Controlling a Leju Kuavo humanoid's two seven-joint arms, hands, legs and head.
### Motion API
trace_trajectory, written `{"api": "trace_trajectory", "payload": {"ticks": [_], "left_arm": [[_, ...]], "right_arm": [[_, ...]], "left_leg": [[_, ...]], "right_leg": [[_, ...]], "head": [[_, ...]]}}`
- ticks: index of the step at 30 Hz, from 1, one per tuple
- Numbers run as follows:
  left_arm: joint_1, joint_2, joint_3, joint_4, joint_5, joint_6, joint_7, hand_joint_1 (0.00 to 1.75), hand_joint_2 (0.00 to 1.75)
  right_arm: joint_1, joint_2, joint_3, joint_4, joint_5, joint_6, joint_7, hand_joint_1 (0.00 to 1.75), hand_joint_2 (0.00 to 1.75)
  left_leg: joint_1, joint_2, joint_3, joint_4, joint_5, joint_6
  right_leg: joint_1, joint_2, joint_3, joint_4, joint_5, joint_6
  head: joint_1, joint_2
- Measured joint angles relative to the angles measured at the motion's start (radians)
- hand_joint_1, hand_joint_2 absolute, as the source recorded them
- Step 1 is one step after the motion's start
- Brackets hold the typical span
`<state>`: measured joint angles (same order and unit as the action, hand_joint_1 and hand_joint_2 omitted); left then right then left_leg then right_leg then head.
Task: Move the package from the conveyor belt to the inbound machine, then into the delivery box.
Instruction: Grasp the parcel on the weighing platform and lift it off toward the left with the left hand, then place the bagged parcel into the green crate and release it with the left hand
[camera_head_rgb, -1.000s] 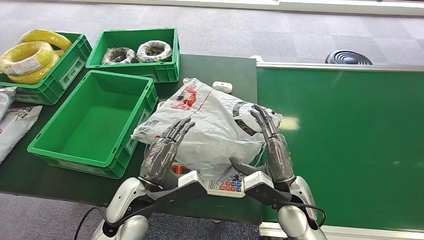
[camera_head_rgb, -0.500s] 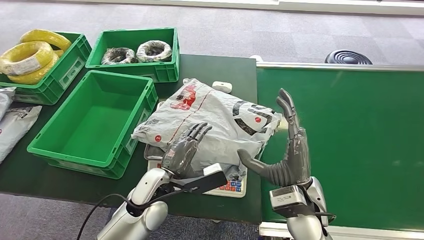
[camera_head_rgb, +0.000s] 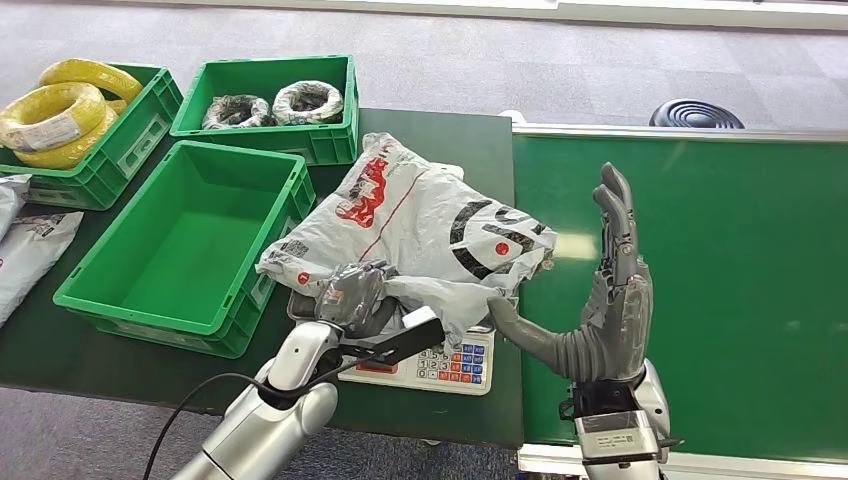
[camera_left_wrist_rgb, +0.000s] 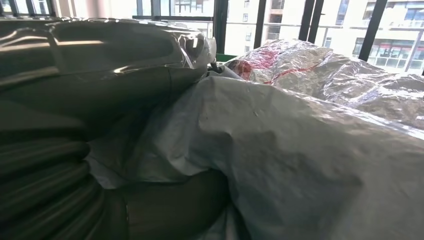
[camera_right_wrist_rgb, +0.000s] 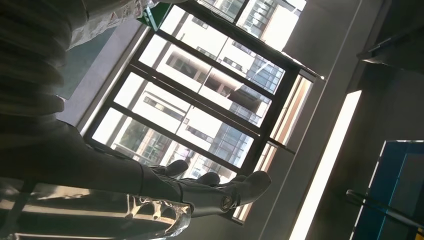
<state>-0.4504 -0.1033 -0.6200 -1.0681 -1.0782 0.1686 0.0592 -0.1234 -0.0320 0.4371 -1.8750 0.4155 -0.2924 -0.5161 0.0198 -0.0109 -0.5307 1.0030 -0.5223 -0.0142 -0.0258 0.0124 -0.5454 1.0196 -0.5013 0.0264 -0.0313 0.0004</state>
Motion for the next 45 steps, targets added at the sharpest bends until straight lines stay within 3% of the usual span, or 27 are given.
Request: {"api": "trace_trajectory", "payload": {"ticks": [7, 15, 20, 27, 32, 38, 39, 42, 43, 45], "left_arm": [[0.003, 0.01, 0.054, -0.06, 0.012, 0.014, -0.012, 1.75, 1.75], [0.005, 0.033, 0.202, -0.339, 0.107, 0.147, -0.024, 1.75, 1.75], [-0.004, 0.043, 0.297, -0.429, 0.102, 0.175, 0.002, 1.75, 1.75], [-0.019, 0.06, 0.4, -0.408, 0.11, 0.155, 0.037, 1.75, 1.75], [-0.027, 0.064, 0.427, -0.384, 0.109, 0.153, 0.043, 1.75, 1.75], [-0.049, 0.087, 0.469, -0.285, 0.061, 0.136, 0.114, 1.73, 1.75], [-0.054, 0.096, 0.48, -0.253, 0.043, 0.141, 0.126, 1.41, 1.75], [-0.06, 0.127, 0.524, -0.16, -0.003, 0.173, 0.151, 0.11, 1.75], [-0.06, 0.136, 0.54, -0.136, -0.015, 0.189, 0.154, 0.0, 1.75], [-0.058, 0.154, 0.574, -0.099, -0.035, 0.226, 0.156, 0.0, 1.75]], "right_arm": [[0.0, 0.019, -0.001, -0.001, 0.004, 0.011, 0.0, 0.0, 1.75], [0.02, 0.037, -0.014, -0.006, 0.036, 0.013, 0.001, 0.0, 1.75], [0.02, 0.052, -0.017, -0.006, 0.047, 0.019, 0.013, 0.0, 1.75], [0.019, 0.056, -0.017, -0.005, 0.052, 0.015, 0.018, 0.0, 1.75], [0.019, 0.056, -0.017, -0.006, 0.052, 0.013, 0.02, 0.0, 1.75], [0.021, 0.053, -0.013, -0.004, 0.042, -0.01, 0.023, 0.0, 1.75], [0.022, 0.051, -0.012, -0.004, 0.037, -0.013, 0.024, 0.0, 1.75], [0.029, 0.046, -0.007, 0.0, 0.027, -0.021, 0.024, 0.0, 1.75], [0.031, 0.045, -0.005, 0.001, 0.026, -0.023, 0.024, 0.0, 1.75], [0.035, 0.042, -0.002, 0.003, 0.025, -0.025, 0.025, 0.0, 1.75]], "left_leg": [[0.0, 0.0, 0.0, 0.0, 0.0, 0.0], [0.0, 0.0, -0.001, 0.0, 0.0, 0.0], [0.0, 0.0, -0.001, 0.0, 0.0, 0.0], [0.0, 0.0, -0.001, 0.0, 0.0, 0.0], [0.0, 0.0, -0.001, 0.0, 0.0, 0.0], [0.0, 0.0, -0.001, 0.0, 0.0, 0.0], [0.0, 0.0, 0.0, 0.0, 0.001, -0.001], [0.0, 0.001, 0.0, 0.0, 0.001, -0.001], [0.0, 0.001, 0.0, 0.0, 0.001, -0.001], [0.0, 0.001, -0.001, 0.0, 0.001, -0.001]], "right_leg": [[0.0, 0.0, 0.0, 0.0, 0.0, 0.0], [0.0, 0.0, -0.001, 0.0, 0.0, 0.0], [0.0, 0.0, -0.001, 0.0, 0.0, 0.0], [0.0, 0.0, -0.001, 0.0, 0.0, 0.0], [0.0, 0.0, -0.001, 0.0, 0.0, 0.0], [0.0, 0.0, -0.001, 0.0, 0.0, 0.0], [0.0, 0.0, -0.001, 0.0, 0.0, 0.0], [0.0, 0.001, -0.001, 0.001, 0.0, 0.0], [0.0, 0.001, -0.001, 0.001, 0.0, 0.0], [0.0, 0.001, -0.001, 0.001, 0.0, 0.0]], "head": [[0.0, 0.0], [0.0, 0.0], [0.0, 0.0], [0.0, 0.0], [0.0, 0.0], [0.0, 0.0], [0.0, 0.0], [0.0, 0.0], [0.0, 0.0], [0.0, 0.0]]}}
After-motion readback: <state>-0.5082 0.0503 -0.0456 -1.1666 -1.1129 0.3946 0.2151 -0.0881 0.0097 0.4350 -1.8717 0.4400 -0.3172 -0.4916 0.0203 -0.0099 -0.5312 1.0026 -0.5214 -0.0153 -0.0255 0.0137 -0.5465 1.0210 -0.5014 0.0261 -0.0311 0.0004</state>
